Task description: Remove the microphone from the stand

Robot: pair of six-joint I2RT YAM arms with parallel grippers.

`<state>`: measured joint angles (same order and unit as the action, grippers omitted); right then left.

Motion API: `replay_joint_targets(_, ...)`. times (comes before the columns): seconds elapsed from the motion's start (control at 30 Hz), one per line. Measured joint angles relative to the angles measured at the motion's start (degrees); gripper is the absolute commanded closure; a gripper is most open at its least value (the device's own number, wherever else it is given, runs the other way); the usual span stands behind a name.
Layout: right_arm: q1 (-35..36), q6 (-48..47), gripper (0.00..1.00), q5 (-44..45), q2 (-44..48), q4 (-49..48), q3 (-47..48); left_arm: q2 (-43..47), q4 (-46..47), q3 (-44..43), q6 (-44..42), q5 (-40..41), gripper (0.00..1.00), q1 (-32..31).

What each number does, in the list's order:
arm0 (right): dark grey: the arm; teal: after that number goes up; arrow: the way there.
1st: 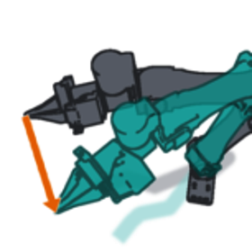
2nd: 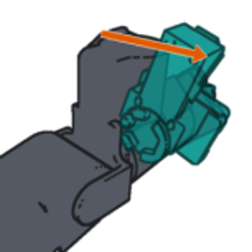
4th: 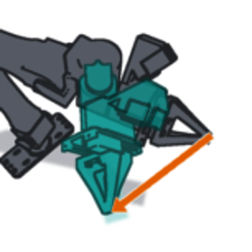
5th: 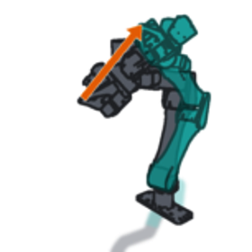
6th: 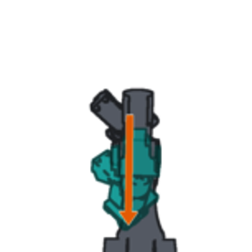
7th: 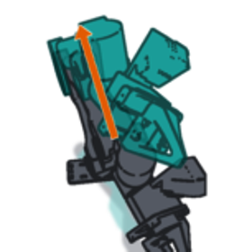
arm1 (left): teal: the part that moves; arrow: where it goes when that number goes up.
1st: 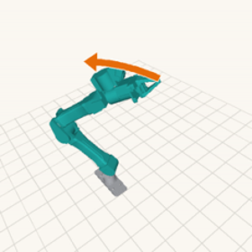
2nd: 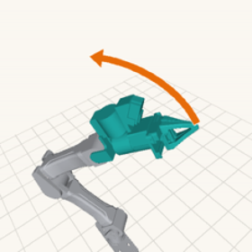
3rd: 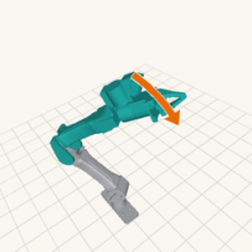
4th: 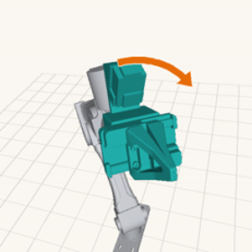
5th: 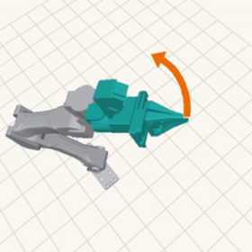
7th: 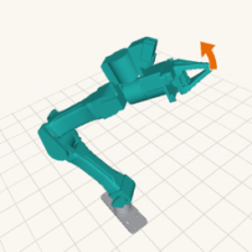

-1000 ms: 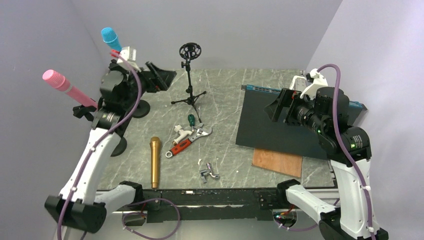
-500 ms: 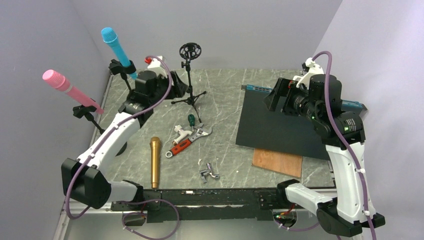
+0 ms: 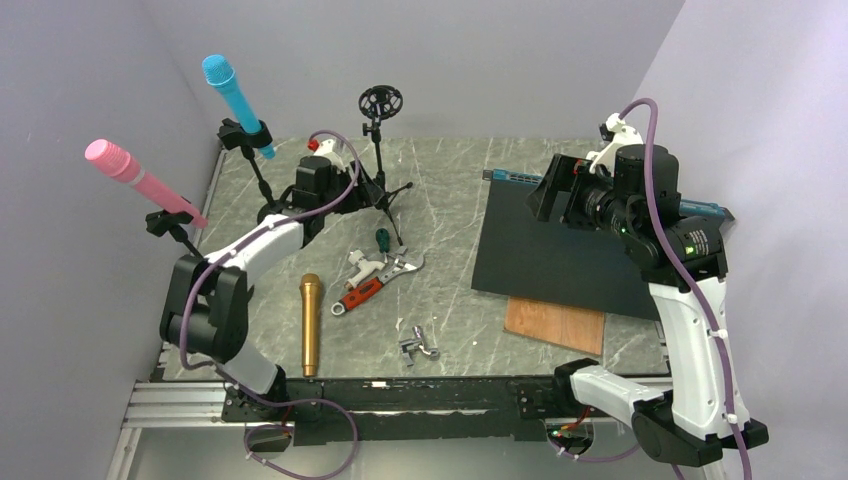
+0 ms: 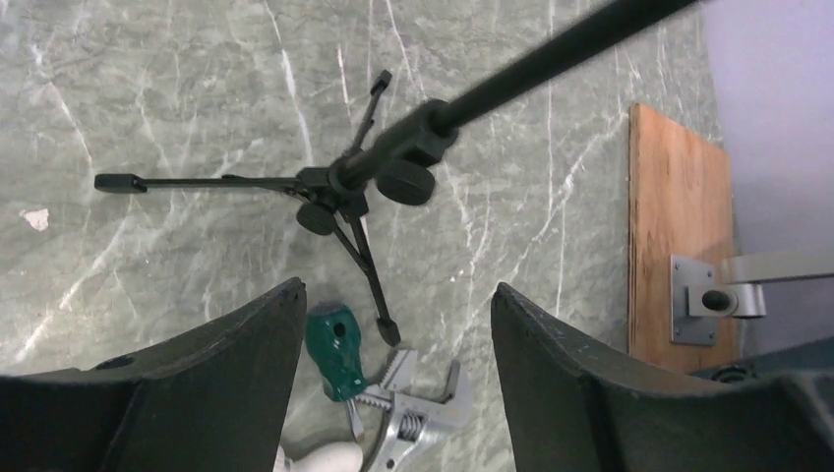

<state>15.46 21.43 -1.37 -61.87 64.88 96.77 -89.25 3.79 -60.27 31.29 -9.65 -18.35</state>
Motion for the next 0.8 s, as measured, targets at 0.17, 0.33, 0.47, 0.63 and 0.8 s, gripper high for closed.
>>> replay_joint_targets(0.17,0.0,0.0,0.0,0.0,0.0,0.9,0.0,-4.5,3.7,0.0,3.9,-1.5,0.37,1.5)
replay_joint_targets(0.33,0.0,-0.5,0.0,1.2,0.0,1.5,0.0,-7.2,5.6,-1.1,5.9,-3.3,0.4,2.0)
replay_joint_targets(0.47,0.0,-0.9,0.0,1.9,0.0,1.7,0.2,-9.2,7.4,-2.6,7.2,-5.1,0.37,2.8)
replay_joint_targets(0.63,0.0,-0.9,0.0,2.4,-0.1,1.8,0.5,-11.4,9.0,-4.1,8.7,-7.1,0.41,3.4)
replay_joint_targets(0.8,0.0,-1.2,0.0,2.4,-0.9,1.8,1.0,-13.1,9.7,-5.2,10.1,-8.3,0.51,3.4)
